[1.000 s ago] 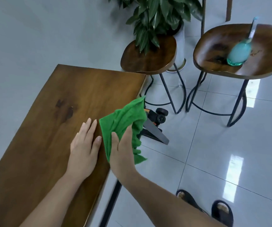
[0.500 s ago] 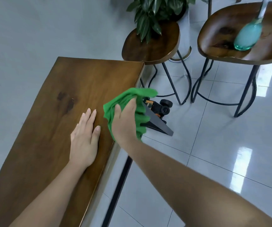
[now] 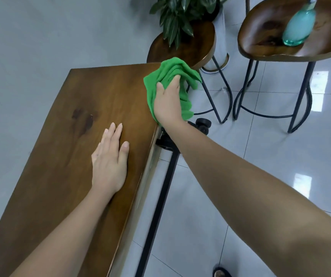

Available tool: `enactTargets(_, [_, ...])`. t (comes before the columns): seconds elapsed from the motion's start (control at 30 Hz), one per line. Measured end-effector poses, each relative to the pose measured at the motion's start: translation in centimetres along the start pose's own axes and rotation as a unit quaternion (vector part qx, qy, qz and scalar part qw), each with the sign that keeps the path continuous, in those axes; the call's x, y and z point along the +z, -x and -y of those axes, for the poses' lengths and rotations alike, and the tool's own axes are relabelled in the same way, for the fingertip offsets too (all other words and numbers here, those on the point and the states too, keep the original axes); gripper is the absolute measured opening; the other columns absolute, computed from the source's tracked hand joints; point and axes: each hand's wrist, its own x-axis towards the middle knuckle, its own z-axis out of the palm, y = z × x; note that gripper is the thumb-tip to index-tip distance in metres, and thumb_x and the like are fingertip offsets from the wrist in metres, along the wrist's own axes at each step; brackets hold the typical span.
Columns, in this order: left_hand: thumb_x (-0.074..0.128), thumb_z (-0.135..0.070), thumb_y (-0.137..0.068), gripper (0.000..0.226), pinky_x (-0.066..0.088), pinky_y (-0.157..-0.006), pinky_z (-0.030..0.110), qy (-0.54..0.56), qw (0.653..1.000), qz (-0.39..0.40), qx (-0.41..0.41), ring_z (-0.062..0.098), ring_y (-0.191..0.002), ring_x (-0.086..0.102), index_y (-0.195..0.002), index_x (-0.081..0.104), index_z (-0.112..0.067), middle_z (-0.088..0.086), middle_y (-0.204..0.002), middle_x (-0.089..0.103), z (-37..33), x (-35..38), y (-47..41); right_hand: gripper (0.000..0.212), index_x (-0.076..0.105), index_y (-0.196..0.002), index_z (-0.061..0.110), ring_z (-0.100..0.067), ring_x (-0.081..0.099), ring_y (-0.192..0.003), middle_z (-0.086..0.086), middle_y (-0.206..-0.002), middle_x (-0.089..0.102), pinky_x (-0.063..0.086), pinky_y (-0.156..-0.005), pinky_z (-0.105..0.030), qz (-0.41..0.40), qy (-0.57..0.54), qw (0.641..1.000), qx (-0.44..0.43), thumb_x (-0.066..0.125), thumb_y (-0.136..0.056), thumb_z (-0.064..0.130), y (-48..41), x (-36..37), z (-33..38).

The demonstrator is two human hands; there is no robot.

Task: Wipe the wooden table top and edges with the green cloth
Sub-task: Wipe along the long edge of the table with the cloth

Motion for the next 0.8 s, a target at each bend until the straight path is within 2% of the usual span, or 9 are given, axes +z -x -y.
enactTargets(0.17, [0.019, -0.058, -0.116, 0.062, 0.017, -0.132, 0.06, 0.002, 1.0, -0.01, 0.02, 0.015, -0.169, 0.011, -0.174, 0.02, -0.036, -0.012, -0.183, 0.016, 0.5, 0.4, -0.1, 0.074, 0.0, -0.175, 0.011, -0.018, 0.015, -0.168, -0.003, -0.184, 0.008, 0.014, -0.132, -0.03, 0.03, 0.016, 0.999, -0.009, 0.042, -0.117, 0.031, 10.2, 1.6, -4.5])
enactTargets(0.3, [0.023, -0.053, -0.116, 0.061, 0.016, -0.132, 0.061, 0.018, 0.999, -0.015, 0.035, 0.016, -0.17, 0.012, -0.174, 0.024, -0.033, -0.009, -0.183, 0.017, 0.7, 0.5, 0.0, 0.073, 0.009, -0.174, 0.02, -0.015, 0.025, -0.165, 0.001, -0.179, 0.022, 0.024, -0.135, -0.043, 0.02, -0.016, 1.0, -0.017, 0.042, -0.112, 0.042, 20.2, 3.9, -8.7])
enactTargets(0.4, [0.024, -0.054, -0.116, 0.062, 0.012, -0.134, 0.056, 0.031, 0.999, -0.007, 0.043, 0.017, -0.17, 0.01, -0.174, 0.024, -0.033, -0.006, -0.184, 0.016, 1.1, 0.2, 0.3, 0.07, 0.01, -0.173, 0.023, -0.016, 0.026, -0.165, -0.001, -0.177, 0.025, 0.028, -0.134, -0.047, 0.033, 0.001, 0.999, 0.011, 0.036, -0.113, 0.049, 28.9, 5.9, -11.8])
enactTargets(0.47, [0.027, -0.053, -0.116, 0.062, 0.011, -0.135, 0.053, 0.05, 0.997, -0.001, 0.054, 0.017, -0.17, 0.01, -0.174, 0.026, -0.032, -0.004, -0.183, 0.016, 1.4, 0.1, 0.4, 0.068, 0.01, -0.173, 0.022, -0.017, 0.024, -0.165, -0.002, -0.177, 0.024, 0.026, -0.134, -0.046, 0.043, 0.01, 0.999, 0.022, 0.035, -0.115, 0.047, 34.3, 6.9, -13.2])
enactTargets(0.53, [0.031, -0.053, -0.116, 0.062, 0.011, -0.136, 0.051, 0.064, 0.996, 0.007, 0.069, 0.019, -0.17, 0.011, -0.173, 0.029, -0.03, -0.002, -0.183, 0.019, 1.8, -0.2, 0.6, 0.068, 0.003, -0.175, 0.021, -0.009, 0.016, -0.166, 0.003, -0.179, 0.016, 0.019, -0.136, -0.037, 0.05, 0.023, 0.998, 0.032, 0.036, -0.117, 0.039, 38.2, 7.5, -13.7])
enactTargets(0.6, [0.034, -0.053, -0.116, 0.062, 0.013, -0.137, 0.051, 0.074, 0.994, 0.013, 0.082, 0.02, -0.169, 0.013, -0.172, 0.031, -0.029, -0.001, -0.182, 0.021, 2.4, -0.5, 0.9, 0.069, -0.001, -0.175, 0.019, -0.004, 0.009, -0.167, 0.006, -0.181, 0.009, 0.014, -0.136, -0.031, 0.055, 0.038, 0.997, 0.029, 0.035, -0.118, 0.033, 40.2, 7.7, -13.6])
enactTargets(0.67, [0.036, -0.053, -0.116, 0.061, 0.014, -0.137, 0.05, 0.079, 0.992, 0.014, 0.093, 0.02, -0.169, 0.015, -0.172, 0.033, -0.028, 0.0, -0.182, 0.023, 2.7, -0.6, 1.1, 0.069, -0.005, -0.174, 0.016, 0.0, -0.001, -0.165, 0.006, -0.182, 0.003, 0.007, -0.137, -0.031, 0.065, 0.056, 0.996, 0.03, 0.034, -0.119, 0.031, 39.9, 7.5, -12.9])
enactTargets(0.7, [0.036, -0.052, -0.116, 0.061, 0.014, -0.137, 0.049, 0.08, 0.992, 0.011, 0.095, 0.02, -0.169, 0.016, -0.172, 0.034, -0.028, 0.001, -0.182, 0.024, 2.7, -0.6, 1.2, 0.07, -0.004, -0.174, 0.015, -0.004, 0.001, -0.166, 0.003, -0.182, 0.005, 0.008, -0.138, -0.035, 0.056, 0.059, 0.996, 0.029, 0.035, -0.119, 0.032, 38.8, 7.5, -12.5])
enactTargets(0.8, [0.036, -0.049, -0.115, 0.06, 0.015, -0.136, 0.048, 0.071, 0.993, -0.002, 0.092, 0.022, -0.169, 0.018, -0.171, 0.036, -0.026, 0.003, -0.181, 0.026, 2.4, -0.3, 1.1, 0.069, 0.012, -0.173, 0.015, -0.024, 0.03, -0.163, -0.009, -0.176, 0.028, 0.027, -0.133, -0.048, 0.001, 0.025, 1.0, 0.015, 0.04, -0.114, 0.04, 33.3, 7.1, -11.4])
